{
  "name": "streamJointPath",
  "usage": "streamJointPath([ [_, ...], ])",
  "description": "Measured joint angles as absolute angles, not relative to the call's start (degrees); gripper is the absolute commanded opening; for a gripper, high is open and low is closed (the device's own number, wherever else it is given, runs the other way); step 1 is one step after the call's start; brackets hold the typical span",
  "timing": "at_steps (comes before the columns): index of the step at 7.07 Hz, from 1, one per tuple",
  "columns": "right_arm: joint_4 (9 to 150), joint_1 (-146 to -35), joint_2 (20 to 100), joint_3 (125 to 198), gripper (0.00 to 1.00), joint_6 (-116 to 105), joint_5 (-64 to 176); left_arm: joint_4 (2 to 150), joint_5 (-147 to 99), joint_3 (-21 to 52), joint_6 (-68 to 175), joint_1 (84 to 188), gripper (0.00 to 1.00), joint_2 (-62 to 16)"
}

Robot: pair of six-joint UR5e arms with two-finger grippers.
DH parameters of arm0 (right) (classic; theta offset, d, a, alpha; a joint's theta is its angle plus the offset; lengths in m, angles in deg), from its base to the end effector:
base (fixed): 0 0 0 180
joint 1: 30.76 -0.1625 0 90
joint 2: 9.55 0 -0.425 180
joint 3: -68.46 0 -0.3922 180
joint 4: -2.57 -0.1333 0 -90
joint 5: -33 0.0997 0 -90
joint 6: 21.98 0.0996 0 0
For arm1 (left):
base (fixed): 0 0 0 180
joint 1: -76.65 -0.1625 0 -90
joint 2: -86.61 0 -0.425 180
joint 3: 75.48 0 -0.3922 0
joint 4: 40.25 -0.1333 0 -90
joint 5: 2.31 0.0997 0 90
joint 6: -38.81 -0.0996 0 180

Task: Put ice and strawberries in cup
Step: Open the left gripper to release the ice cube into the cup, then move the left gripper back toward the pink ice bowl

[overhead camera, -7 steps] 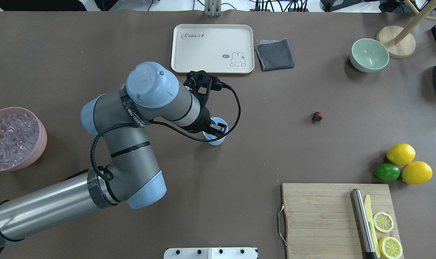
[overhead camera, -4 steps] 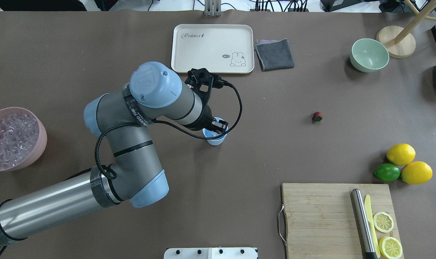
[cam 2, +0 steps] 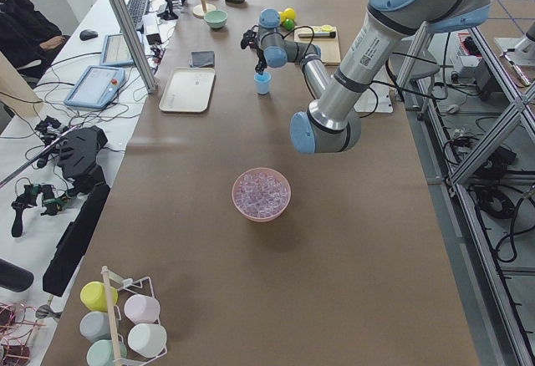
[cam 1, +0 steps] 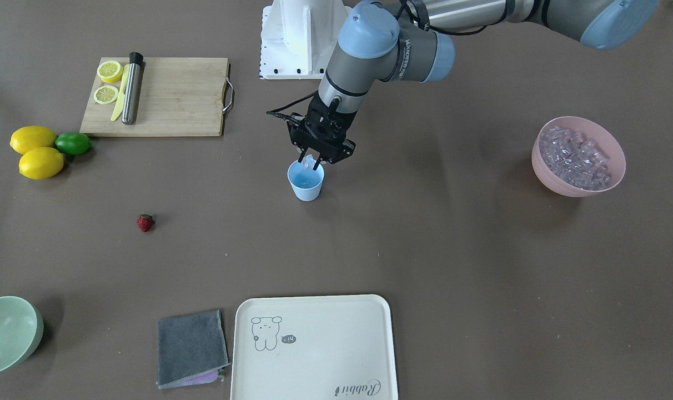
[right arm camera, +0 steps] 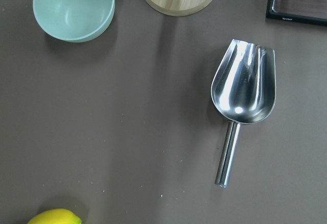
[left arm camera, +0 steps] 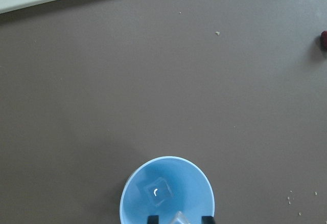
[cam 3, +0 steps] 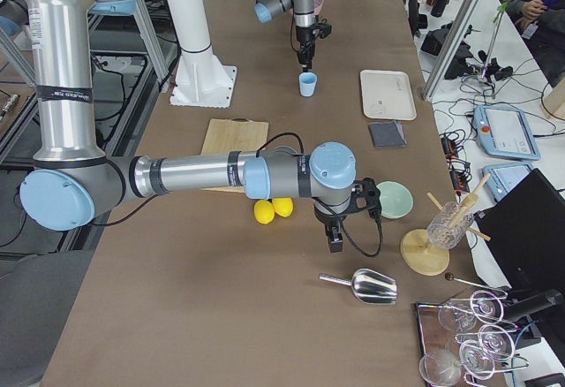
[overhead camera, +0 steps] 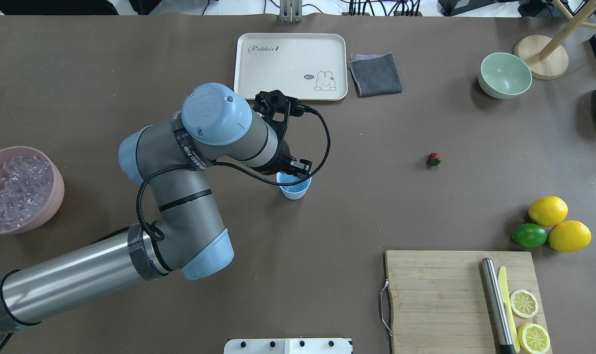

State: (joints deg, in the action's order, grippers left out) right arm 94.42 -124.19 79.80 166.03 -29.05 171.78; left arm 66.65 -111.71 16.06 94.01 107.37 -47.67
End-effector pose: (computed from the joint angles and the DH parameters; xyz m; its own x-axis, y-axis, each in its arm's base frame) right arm 0.0882 -0.4950 0.5856 0.6650 -0.1656 0.7282 0.0226 0.9791 0.2021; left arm 0.5499 -0.4434 0.1400 0.4537 0.3566 -0.8167 -0.0376 0.9233 0.3822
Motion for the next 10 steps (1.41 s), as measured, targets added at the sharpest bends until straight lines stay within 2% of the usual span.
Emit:
streamJointPath([
  [2, 94.42, -124.19, 79.43, 166.04, 1.00, -28.79, 171.71, 64.76, -112.48, 16.90, 95.95, 108.22, 0.97, -47.94],
  [4, 94.42, -124.19, 79.25, 166.04, 1.00, -28.66, 171.66, 55.01, -118.36, 24.96, 88.13, 114.75, 0.97, -44.10],
  [6, 94.42, -123.97, 79.13, 166.05, 1.00, -28.59, 171.71, 49.74, -125.67, 34.18, 72.47, 126.14, 0.97, -32.59],
  [7, 94.42, -123.65, 79.08, 166.04, 1.00, -28.58, 171.70, 49.55, -127.77, 36.26, 61.76, 132.16, 0.97, -25.11],
  [9, 94.40, -123.26, 79.02, 166.03, 1.00, -28.58, 171.70, 53.39, -131.38, 35.84, 41.84, 143.46, 0.97, -11.23],
  [10, 94.36, -123.14, 79.00, 166.14, 1.00, -28.58, 171.70, 58.53, -135.81, 33.53, 36.41, 147.29, 0.97, -6.73],
])
